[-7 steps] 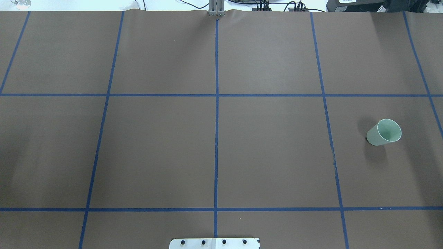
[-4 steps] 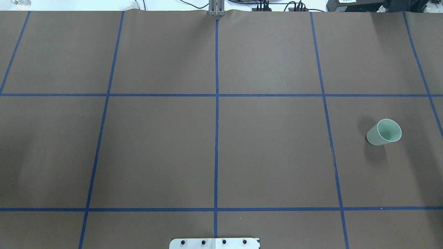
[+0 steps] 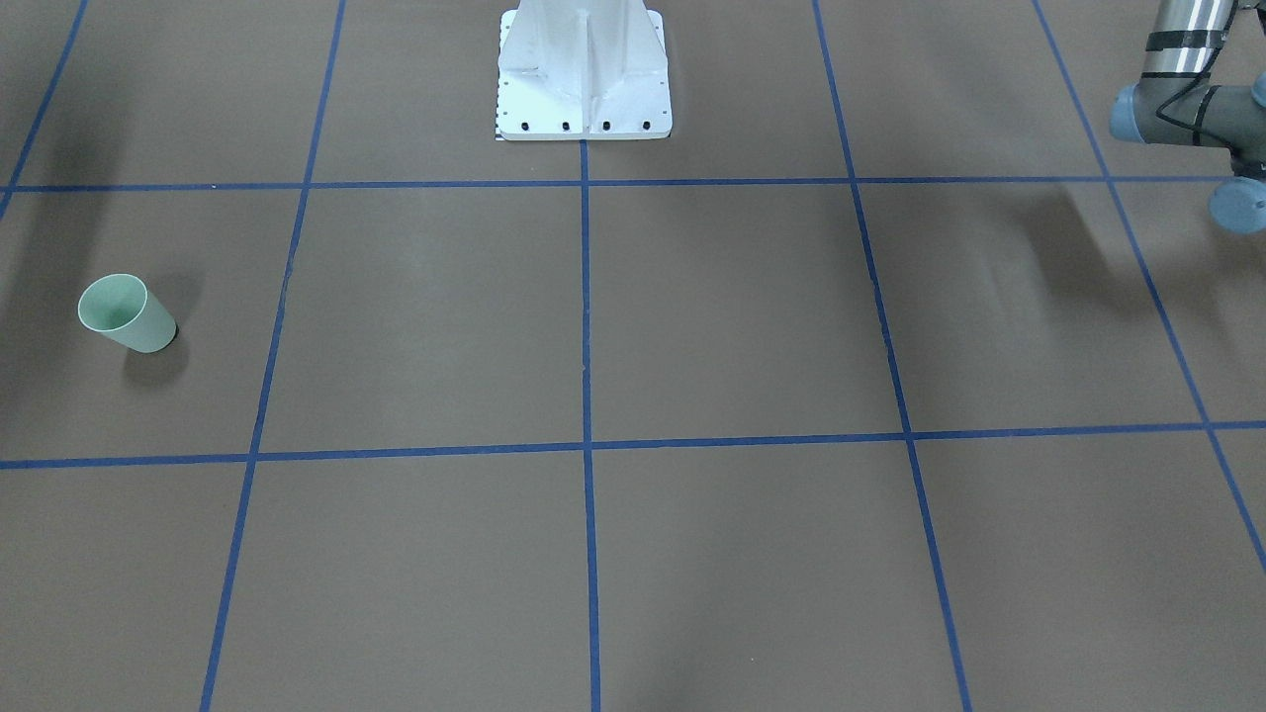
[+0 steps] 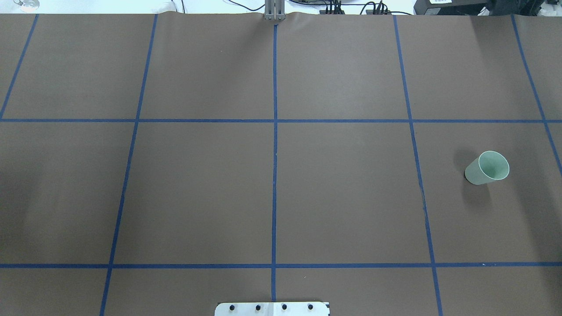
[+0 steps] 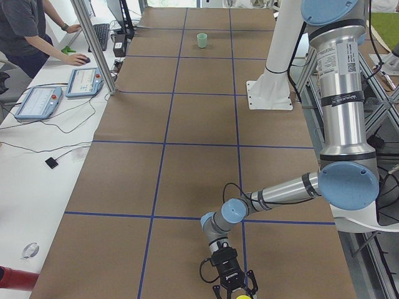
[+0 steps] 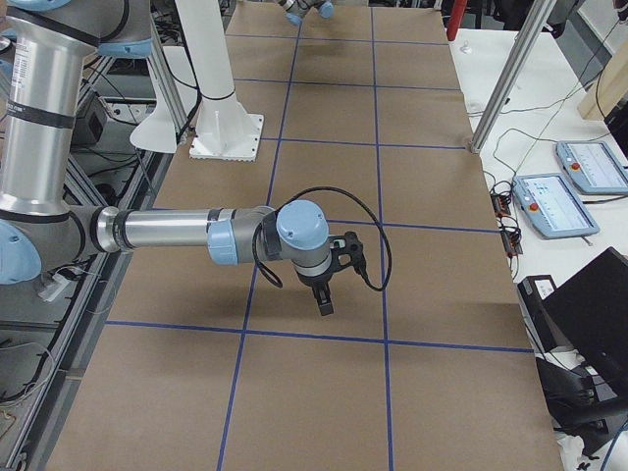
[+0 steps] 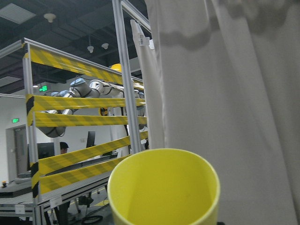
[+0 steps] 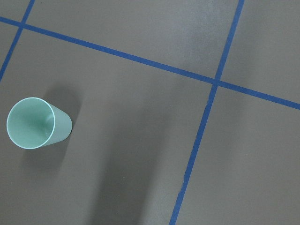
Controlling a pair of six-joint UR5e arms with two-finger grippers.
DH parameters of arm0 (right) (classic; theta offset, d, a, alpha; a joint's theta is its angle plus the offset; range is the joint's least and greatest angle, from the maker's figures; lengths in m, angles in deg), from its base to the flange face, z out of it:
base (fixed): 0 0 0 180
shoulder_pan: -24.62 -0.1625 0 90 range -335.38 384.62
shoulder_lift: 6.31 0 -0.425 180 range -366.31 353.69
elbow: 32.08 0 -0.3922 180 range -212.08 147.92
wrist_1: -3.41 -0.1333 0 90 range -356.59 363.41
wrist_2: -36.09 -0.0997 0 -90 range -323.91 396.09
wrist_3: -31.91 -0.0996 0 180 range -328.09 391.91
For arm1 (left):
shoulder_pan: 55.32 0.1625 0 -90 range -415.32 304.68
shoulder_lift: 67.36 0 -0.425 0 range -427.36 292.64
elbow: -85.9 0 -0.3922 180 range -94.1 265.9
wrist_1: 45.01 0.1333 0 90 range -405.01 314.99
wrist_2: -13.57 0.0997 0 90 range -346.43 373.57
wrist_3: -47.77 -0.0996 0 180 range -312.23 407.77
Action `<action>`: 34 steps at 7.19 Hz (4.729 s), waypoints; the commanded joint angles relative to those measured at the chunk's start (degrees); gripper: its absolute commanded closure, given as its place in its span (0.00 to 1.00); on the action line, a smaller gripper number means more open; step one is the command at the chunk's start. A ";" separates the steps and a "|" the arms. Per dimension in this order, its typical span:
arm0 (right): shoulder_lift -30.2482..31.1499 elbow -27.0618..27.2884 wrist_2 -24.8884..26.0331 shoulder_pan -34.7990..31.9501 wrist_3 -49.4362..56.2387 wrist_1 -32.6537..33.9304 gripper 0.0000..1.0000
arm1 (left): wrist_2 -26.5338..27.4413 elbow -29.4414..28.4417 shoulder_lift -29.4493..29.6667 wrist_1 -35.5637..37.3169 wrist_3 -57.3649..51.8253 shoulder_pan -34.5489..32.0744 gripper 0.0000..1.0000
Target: Transfer and stack yellow cup on green cup
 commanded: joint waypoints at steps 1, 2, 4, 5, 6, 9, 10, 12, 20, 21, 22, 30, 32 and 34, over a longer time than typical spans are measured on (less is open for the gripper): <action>-0.38 -1.03 -0.09 0.00 0.01 0.07 0.00 | 8.71 -0.10 0.01 -8.72 -5.31 -3.29 1.00; -0.65 -1.22 -0.09 0.00 -0.08 0.07 0.00 | 11.97 -0.18 0.01 -14.41 -9.68 -5.56 1.00; -0.74 -1.31 0.00 -0.09 -0.17 0.07 0.00 | 15.50 -0.71 0.01 -24.01 -16.99 -7.77 1.00; -0.74 -1.31 0.09 -0.18 -1.04 0.07 0.00 | 16.47 -0.89 0.01 -30.32 -21.63 -8.82 1.00; -0.65 -1.31 0.00 -0.18 -1.22 0.07 0.00 | 16.83 -2.02 0.01 -38.38 -27.42 -9.88 1.00; -0.65 -1.31 0.09 -0.53 -1.31 0.15 0.00 | 17.10 -2.21 0.10 -52.22 -41.67 -15.23 1.00; -0.65 -1.31 0.17 -0.53 -2.27 -0.02 0.00 | 18.14 -2.21 0.10 -57.22 -46.68 -16.38 1.00; -1.00 -1.22 0.26 -0.53 -3.23 -0.11 0.00 | 18.07 -2.21 0.19 -67.68 -56.00 -17.97 1.00; -2.05 -1.22 -1.92 -0.53 -7.55 -0.02 0.00 | 12.37 2.79 3.70 -91.28 -75.64 -17.80 1.00; -2.05 -1.13 -2.46 -0.53 -7.55 -0.02 0.00 | 10.70 4.46 3.79 -94.85 -76.95 -17.80 1.00; -2.05 -1.22 -2.46 -0.53 -7.55 -0.02 0.00 | 5.64 7.17 3.88 -97.33 -80.62 -17.71 1.00; -3.45 2.73 -4.65 -0.53 -7.46 -0.20 0.01 | -22.16 11.68 8.96 -116.78 -94.26 -15.96 1.00; -5.39 2.74 -11.30 -0.44 -7.55 -1.51 0.01 | -25.86 13.69 9.94 -116.78 -99.37 -11.15 1.00; -8.45 2.74 -12.83 -0.26 -14.97 -2.65 0.01 | -34.27 15.54 13.62 -117.30 -100.42 -8.05 1.00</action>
